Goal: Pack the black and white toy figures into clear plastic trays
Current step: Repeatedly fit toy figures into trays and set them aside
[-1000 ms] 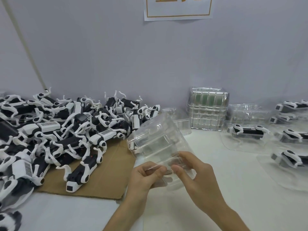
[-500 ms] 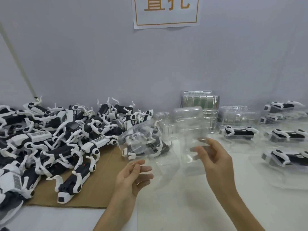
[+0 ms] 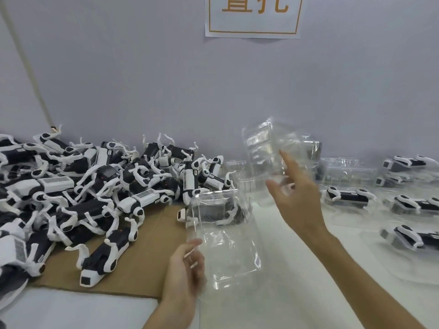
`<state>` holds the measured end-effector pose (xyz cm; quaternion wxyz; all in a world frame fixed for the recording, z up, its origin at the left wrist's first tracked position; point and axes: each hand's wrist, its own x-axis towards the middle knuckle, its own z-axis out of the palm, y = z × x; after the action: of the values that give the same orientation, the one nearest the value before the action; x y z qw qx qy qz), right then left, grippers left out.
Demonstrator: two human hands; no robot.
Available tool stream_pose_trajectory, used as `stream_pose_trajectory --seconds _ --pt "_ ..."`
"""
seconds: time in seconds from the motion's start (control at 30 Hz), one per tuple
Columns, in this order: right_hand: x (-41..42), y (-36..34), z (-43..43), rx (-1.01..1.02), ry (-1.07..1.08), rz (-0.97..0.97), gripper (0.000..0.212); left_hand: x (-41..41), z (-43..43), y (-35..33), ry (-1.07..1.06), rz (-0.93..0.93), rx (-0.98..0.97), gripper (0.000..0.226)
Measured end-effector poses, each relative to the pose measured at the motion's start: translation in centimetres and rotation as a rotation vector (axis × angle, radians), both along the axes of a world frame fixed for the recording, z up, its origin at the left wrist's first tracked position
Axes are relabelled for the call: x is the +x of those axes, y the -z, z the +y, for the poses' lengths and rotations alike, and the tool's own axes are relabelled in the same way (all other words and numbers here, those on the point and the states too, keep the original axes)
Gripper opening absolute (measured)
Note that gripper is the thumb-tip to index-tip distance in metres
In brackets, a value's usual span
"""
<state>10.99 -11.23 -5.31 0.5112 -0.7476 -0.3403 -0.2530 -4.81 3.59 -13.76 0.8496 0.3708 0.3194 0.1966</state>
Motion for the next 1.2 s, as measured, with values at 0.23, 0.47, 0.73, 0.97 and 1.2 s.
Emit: stream_pose_trajectory --seconds 0.23,0.47,0.73,0.97,1.2 --pt "5.5 -2.8 7.0 -0.404 0.134 -0.274 0.065 0.7 0.1 0.5 -0.071 0.014 0.122 0.019" --pt "10.4 -2.1 12.2 -0.748 0.189 -0.191 0.053 1.8 -0.3 0.4 -0.134 0.056 0.263 0.031" --pt "12.6 -0.9 16.3 -0.899 0.221 -0.121 0.054 2.2 -0.4 0.4 -0.165 0.066 0.141 0.034" --pt "12.4 -3.4 13.4 -0.9 0.27 -0.04 0.053 1.6 -0.2 0.2 -0.114 0.095 0.194 0.03" --pt "4.3 -2.4 3.8 -0.225 -0.371 0.613 0.034 0.8 -0.6 -0.4 0.014 0.094 0.049 0.02"
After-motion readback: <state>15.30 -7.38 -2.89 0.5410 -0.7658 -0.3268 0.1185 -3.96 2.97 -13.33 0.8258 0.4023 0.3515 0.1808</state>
